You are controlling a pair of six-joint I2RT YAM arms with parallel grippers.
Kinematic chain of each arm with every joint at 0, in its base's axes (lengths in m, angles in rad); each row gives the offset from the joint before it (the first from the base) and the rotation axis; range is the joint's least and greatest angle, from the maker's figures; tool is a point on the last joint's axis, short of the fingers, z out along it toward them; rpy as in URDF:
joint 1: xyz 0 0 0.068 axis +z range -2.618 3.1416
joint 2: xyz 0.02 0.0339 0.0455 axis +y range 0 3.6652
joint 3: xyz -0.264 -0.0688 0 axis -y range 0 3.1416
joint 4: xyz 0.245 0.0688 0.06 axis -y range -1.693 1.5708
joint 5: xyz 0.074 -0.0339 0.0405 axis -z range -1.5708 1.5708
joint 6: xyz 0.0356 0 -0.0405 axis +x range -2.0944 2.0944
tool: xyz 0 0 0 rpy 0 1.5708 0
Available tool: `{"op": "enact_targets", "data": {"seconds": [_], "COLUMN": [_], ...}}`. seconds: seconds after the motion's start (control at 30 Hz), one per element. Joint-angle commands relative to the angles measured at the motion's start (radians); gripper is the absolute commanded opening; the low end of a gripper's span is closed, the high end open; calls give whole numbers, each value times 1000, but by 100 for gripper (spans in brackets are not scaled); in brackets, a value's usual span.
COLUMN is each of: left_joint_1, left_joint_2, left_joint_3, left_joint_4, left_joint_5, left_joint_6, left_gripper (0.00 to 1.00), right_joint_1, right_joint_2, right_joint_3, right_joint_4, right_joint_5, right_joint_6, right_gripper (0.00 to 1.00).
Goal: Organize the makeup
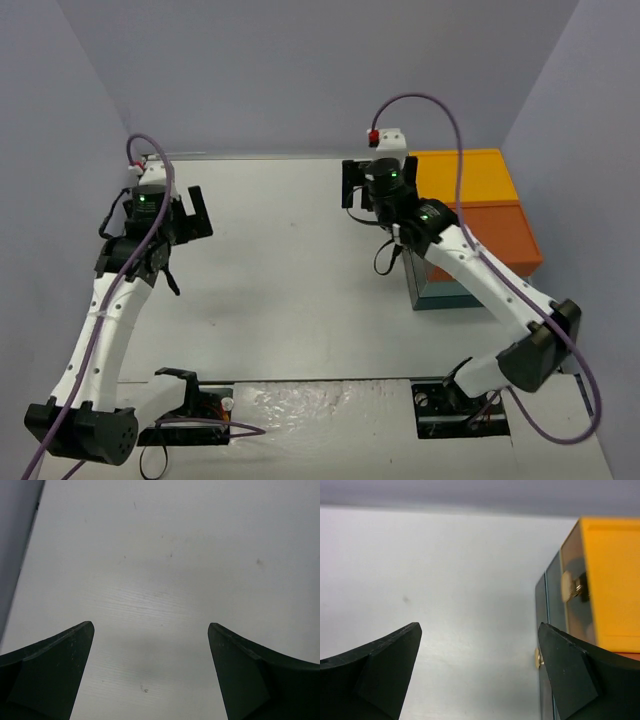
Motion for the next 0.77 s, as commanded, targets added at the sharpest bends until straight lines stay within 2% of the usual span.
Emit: {"op": "enact_targets", "data": {"seconds": [0.0,0.17,0.4,0.57,0.73], "left_joint_1": [0,-2,0,-4,-9], "left_joint_2": [-60,-115,-223,-285,-359], "left_joint_3": [224,342,328,303,240], "left_joint_4": [-105,-168,-176,-230,-219], "left_joint_5": [-32,-48,-122,-227,-258], "left_joint_6": [57,92,131,126,121], "left_gripper": [97,97,97,97,97], "right_joint_1": [-10,-10,-10,-10,-10], "right_joint_2": [-241,-487,-747,-864,-915], "right_joint_3": [9,-102,-222,-256,-276], "right_joint_4": [50,50,47,26,7], "right_joint_5": [-20,45,84,110,94], "right_joint_6": [-92,-130,-177,-181,-171], "right_gripper": [100,100,100,100,100]}}
